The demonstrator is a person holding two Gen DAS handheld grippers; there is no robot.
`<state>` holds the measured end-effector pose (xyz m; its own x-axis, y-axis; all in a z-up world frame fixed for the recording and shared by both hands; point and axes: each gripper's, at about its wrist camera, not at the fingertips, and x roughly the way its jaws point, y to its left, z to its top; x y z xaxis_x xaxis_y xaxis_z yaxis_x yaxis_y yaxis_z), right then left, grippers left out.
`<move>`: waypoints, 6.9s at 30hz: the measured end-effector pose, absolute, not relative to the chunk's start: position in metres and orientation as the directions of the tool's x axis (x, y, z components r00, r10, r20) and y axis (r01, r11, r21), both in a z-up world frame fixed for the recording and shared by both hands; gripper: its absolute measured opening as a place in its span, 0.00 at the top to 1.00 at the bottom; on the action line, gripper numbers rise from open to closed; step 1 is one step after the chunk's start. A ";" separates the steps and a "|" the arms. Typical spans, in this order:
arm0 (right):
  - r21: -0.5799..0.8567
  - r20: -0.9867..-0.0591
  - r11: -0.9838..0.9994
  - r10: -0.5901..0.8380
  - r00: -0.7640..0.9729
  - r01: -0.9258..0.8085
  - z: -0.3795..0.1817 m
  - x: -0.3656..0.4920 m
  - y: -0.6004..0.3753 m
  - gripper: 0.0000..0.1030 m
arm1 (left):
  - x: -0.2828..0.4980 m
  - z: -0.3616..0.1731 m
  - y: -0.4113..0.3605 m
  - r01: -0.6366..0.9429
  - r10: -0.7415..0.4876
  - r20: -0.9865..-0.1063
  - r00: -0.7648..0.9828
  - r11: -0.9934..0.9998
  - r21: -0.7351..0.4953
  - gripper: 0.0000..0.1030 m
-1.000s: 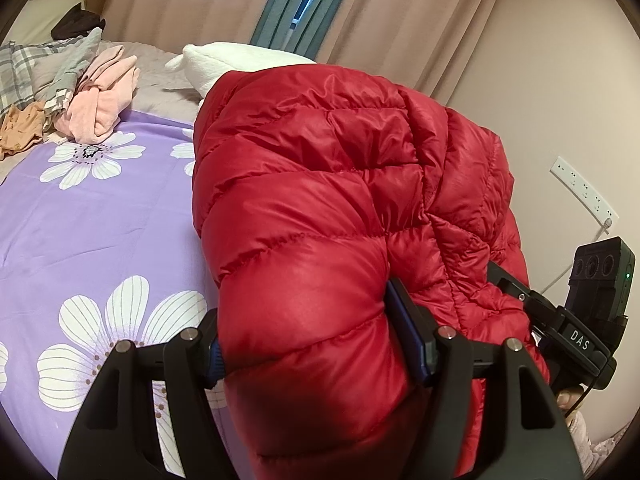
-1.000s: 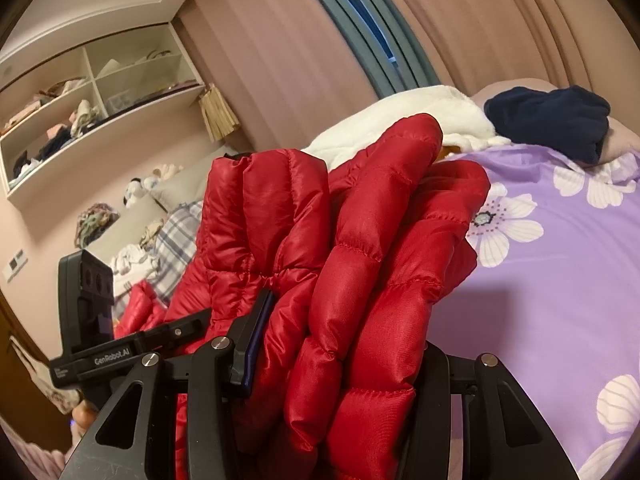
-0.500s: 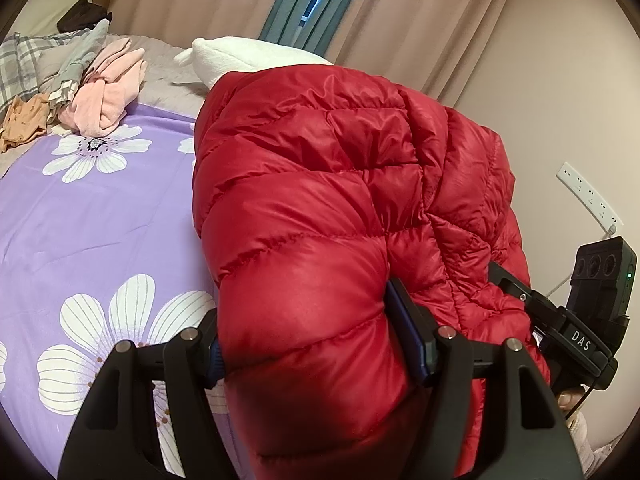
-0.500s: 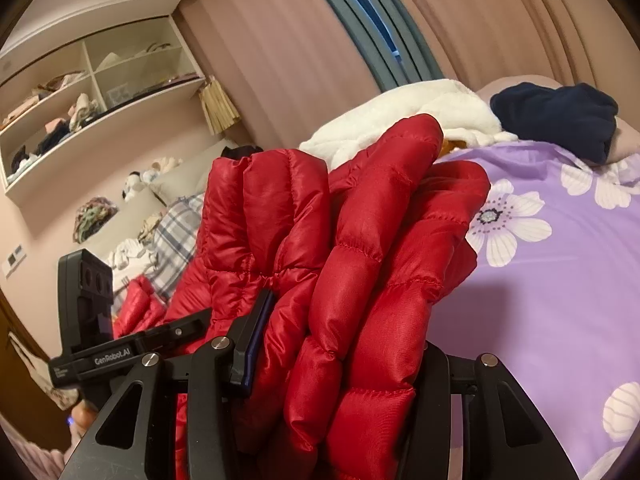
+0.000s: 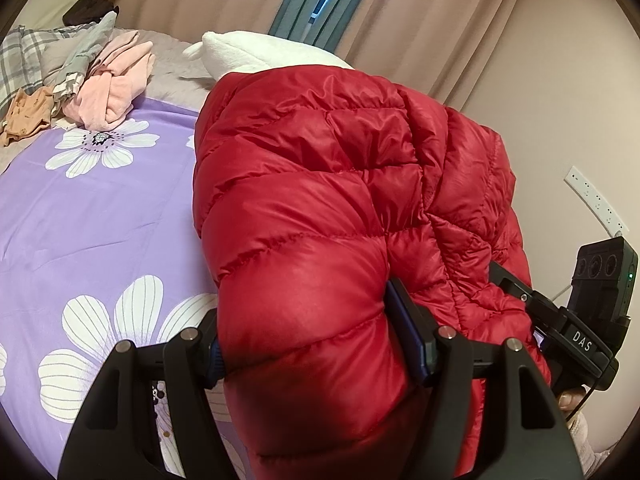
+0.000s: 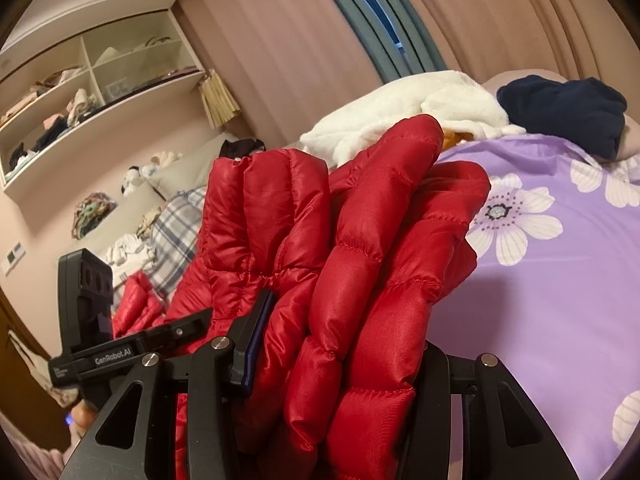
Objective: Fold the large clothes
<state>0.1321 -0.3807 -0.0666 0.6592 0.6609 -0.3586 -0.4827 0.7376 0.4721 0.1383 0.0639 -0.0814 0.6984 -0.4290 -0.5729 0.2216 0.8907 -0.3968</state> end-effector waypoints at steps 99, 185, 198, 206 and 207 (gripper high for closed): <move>0.532 -0.440 0.757 0.630 0.640 -0.380 -0.083 0.155 -0.340 0.54 | 0.171 -0.107 0.055 0.161 -0.393 -0.651 0.649 0.908 -0.386 0.34; 0.447 -0.588 0.880 0.425 0.688 -0.162 -0.083 0.138 -0.352 0.37 | 0.144 -0.094 0.041 0.078 -0.146 -0.742 0.654 0.989 -0.127 0.27; 0.360 -0.492 0.902 0.399 0.773 -0.236 -0.057 0.127 -0.338 0.37 | 0.135 -0.086 0.034 0.116 -0.147 -0.735 0.662 0.989 -0.093 0.46; 0.314 -0.450 0.884 0.460 0.766 -0.347 -0.046 0.135 -0.307 0.59 | 0.137 -0.090 0.031 0.146 -0.153 -0.740 0.655 0.986 -0.074 0.52; 0.306 -0.452 0.885 0.459 0.765 -0.351 -0.047 0.136 -0.303 0.61 | 0.137 -0.091 0.030 0.151 -0.152 -0.741 0.654 0.986 -0.070 0.52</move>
